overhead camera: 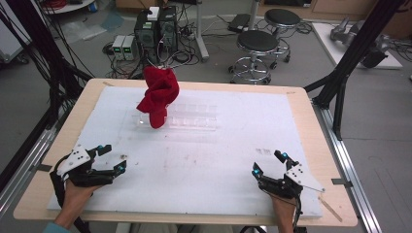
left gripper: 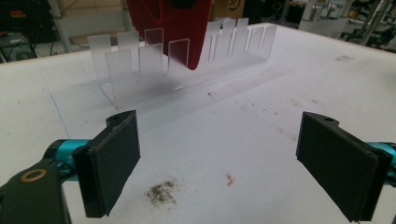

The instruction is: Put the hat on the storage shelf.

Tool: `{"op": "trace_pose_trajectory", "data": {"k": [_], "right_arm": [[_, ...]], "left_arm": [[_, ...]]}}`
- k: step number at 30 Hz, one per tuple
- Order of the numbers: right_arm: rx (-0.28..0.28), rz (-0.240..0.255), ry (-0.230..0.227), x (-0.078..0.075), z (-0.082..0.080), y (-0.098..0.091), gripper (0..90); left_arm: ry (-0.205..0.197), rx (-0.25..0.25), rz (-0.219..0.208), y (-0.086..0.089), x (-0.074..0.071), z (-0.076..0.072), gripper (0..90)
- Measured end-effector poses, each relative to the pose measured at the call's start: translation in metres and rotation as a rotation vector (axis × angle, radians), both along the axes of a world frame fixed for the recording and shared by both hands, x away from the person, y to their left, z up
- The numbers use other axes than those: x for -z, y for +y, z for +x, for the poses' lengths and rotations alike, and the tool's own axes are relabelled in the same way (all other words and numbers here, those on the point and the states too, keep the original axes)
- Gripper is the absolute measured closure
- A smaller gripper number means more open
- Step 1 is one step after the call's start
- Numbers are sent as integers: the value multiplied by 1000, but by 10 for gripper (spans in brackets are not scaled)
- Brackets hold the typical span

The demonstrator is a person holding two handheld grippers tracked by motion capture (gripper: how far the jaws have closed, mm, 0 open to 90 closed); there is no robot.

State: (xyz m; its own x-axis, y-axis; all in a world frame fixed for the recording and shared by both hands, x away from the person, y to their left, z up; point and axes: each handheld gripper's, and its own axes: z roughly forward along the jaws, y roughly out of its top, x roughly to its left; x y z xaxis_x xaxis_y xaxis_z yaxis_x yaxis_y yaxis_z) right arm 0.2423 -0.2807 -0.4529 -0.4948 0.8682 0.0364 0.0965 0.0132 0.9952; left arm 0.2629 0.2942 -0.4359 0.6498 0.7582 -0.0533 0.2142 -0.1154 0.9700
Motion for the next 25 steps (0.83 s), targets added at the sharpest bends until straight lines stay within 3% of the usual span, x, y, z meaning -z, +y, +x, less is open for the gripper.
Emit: {"op": "trace_pose_trajectory", "data": {"k": [9, 18, 21, 25], "right_arm": [[8, -12, 6, 0, 1, 1, 97], [10, -18, 9, 0, 2, 1, 97], [13, -13, 13, 0, 1, 1, 97], [18, -17, 11, 0, 1, 2, 97]], "left_arm": [[-70, -11, -12, 2, 8, -9, 141], [-70, -38, -40, 9, 13, -11, 141], [-54, -52, -46, 9, 14, -9, 141], [-66, -65, -47, 9, 14, -11, 141]]}}
